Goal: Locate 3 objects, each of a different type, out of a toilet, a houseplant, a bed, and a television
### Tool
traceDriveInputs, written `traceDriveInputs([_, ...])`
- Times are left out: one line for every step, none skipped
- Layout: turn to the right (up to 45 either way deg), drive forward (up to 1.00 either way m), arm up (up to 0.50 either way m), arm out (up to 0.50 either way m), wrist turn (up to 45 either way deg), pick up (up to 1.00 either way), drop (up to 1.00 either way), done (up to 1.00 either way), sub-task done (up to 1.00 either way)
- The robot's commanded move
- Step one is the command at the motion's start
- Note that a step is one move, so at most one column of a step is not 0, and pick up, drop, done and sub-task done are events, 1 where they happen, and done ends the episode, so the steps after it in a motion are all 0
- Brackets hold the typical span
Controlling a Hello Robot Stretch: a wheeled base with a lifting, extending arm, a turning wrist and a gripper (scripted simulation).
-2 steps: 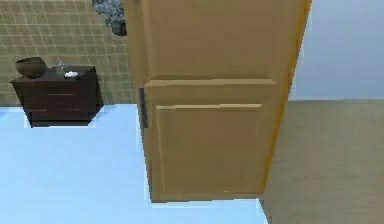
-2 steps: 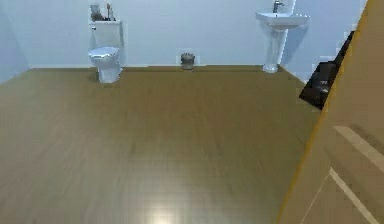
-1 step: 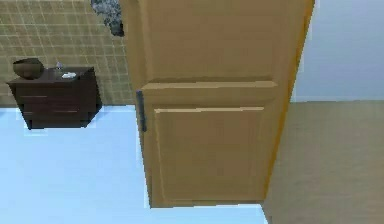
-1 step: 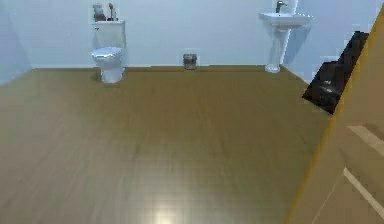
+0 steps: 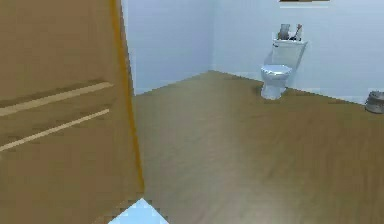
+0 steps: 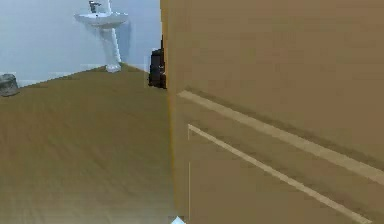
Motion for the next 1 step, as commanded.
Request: traceDriveInputs([39.0, 0.00, 0.00, 0.00, 0.0, 0.00, 0.00, 0.00, 0.00])
